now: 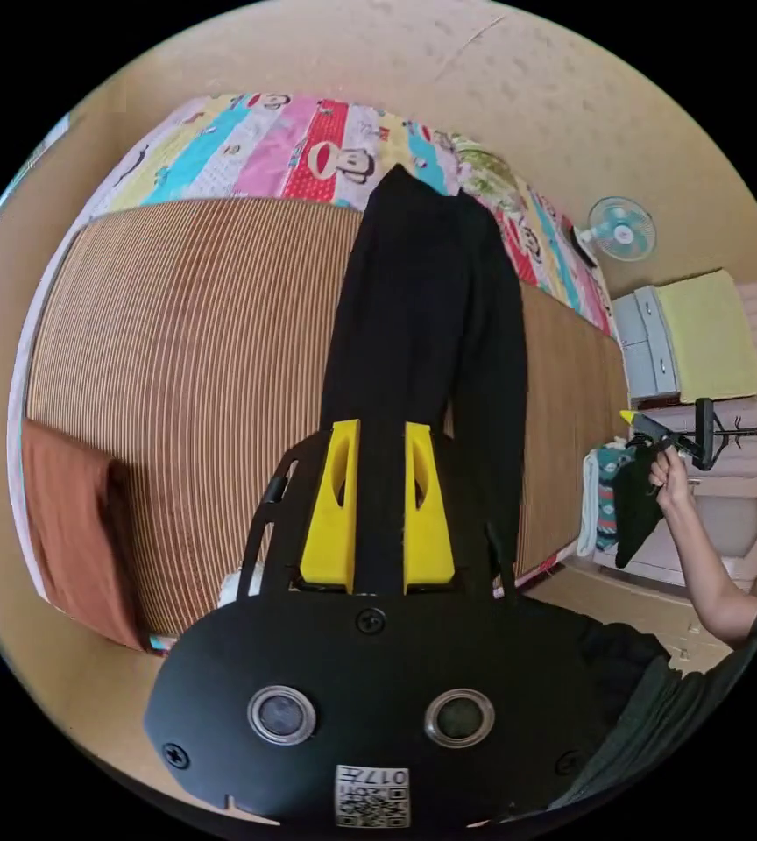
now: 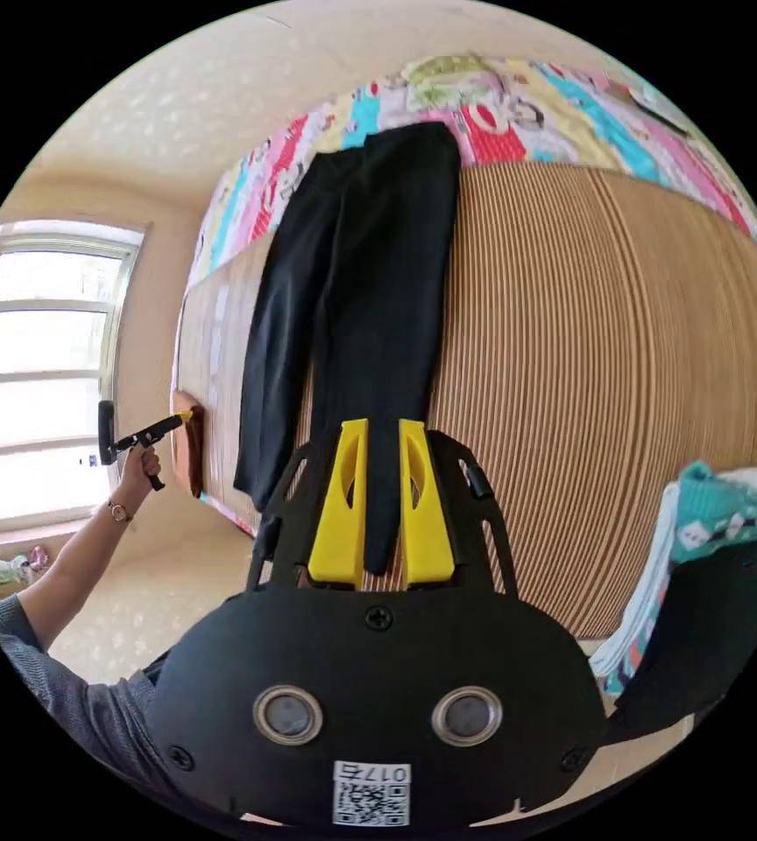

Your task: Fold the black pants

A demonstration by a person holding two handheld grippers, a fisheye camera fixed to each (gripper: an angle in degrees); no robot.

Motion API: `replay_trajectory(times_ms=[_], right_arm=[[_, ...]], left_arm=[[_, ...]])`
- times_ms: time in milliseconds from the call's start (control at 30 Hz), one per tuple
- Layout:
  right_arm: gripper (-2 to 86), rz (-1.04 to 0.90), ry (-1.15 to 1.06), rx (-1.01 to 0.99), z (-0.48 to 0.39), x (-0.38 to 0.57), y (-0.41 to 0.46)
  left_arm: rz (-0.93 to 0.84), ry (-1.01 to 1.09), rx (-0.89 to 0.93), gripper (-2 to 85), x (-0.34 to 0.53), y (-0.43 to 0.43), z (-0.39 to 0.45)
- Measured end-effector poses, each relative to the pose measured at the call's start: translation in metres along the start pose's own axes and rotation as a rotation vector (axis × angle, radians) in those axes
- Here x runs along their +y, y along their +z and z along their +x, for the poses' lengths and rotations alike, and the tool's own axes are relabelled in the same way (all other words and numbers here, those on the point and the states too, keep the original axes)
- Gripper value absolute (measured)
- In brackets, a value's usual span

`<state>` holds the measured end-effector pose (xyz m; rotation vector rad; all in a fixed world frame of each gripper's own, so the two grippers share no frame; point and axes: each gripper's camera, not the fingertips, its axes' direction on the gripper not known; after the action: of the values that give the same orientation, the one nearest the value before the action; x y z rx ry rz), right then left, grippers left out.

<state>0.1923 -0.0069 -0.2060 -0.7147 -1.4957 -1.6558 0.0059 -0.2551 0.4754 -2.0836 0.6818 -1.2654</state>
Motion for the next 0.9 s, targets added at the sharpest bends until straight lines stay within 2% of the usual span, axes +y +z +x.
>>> replay_trajectory(times_ms=[67, 133, 300, 433, 500, 567, 667, 767, 900], right_arm=[[7.9, -0.152, 0.072, -0.021, 0.031, 0.029, 0.05], [8.8, -0.225, 0.112, -0.031, 0.046, 0.046, 0.077], [9.3, -0.301, 0.194, -0.134, 0.071, 0.06, 0.111], [4.3, -0.43, 0.241, -0.09, 0.084, 0.054, 0.121], [3.1, -0.46, 0.261, -0.106, 0.09, 0.049, 0.109], [2.3, -0.461, 0.154, -0.119, 0.09, 0.05, 0.078], [1.9, -0.457, 0.096, -0.124, 0.104, 0.073, 0.032], [1.6, -0.467, 0.155, -0.138, 0.135, 0.11, -0.01], [1.6, -0.561, 0.299, -0.093, 0.172, 0.15, -0.045]], left_arm=[[-0.074, -0.077, -0.011, 10.5, 0.021, 0.035, -0.036], [-0.144, -0.139, -0.011, 11.5, 0.034, 0.062, -0.065], [-0.259, -0.159, -0.022, 10.9, 0.037, 0.107, -0.107], [-0.266, -0.13, -0.084, 6.3, 0.016, 0.102, -0.119], [-0.366, -0.081, -0.066, 3.2, 0.003, 0.103, -0.12], [-0.412, -0.006, -0.022, 2.5, -0.001, 0.098, -0.115], [-0.403, 0.055, 0.123, 2.1, 0.015, 0.082, -0.112], [-0.388, -0.035, 0.182, 2.6, 0.053, 0.075, -0.127], [-0.488, -0.387, 0.114, 4.6, 0.107, 0.076, -0.17]])
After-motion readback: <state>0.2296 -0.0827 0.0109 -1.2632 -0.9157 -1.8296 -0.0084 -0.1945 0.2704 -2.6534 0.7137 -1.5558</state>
